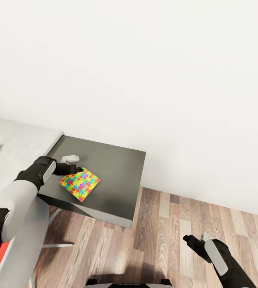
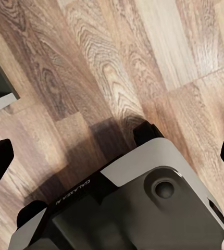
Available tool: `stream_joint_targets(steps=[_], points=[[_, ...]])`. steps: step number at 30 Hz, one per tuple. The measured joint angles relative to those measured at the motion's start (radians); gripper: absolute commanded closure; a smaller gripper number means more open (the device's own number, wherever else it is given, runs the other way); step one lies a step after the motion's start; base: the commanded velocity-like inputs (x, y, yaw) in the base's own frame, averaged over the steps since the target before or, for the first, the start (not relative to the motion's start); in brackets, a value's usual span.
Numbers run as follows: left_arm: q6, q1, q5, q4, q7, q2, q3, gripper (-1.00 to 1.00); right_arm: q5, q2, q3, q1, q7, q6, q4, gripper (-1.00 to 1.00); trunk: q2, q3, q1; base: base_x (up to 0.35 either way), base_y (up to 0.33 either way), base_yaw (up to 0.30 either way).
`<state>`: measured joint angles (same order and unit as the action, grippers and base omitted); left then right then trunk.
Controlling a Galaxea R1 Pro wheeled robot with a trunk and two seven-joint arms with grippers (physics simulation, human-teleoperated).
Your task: Put all the toys in the child's room - the three board games (two on the bed and one on the table), the two jigsaw puzzles on the table, and the tennis ball on the table - inside the toy box on the table in the child's room.
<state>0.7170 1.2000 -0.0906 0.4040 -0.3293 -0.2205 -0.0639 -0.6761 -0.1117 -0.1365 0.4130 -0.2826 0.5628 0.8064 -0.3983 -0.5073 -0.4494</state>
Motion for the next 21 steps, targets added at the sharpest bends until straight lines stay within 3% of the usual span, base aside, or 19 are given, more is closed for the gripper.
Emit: stream_joint_targets(steps=[6,21], points=[[0.0,0.0,-0.001,0.0,-0.003,-0.014,-0.005,-1.0,0.0,0.0,0.0,0.0,0.0,0.0,0.0,-1.0,0.0,0.0,0.0,0.0,0.0,0.0],[0.0,0.0,-0.003,0.0,-0.024,-0.017,-0.007,-1.0,-0.001,0.0,0.0,0.0,0.0,0.0,0.0,-1.0,0.0,0.0,0.0,0.0,0.0,0.0]])
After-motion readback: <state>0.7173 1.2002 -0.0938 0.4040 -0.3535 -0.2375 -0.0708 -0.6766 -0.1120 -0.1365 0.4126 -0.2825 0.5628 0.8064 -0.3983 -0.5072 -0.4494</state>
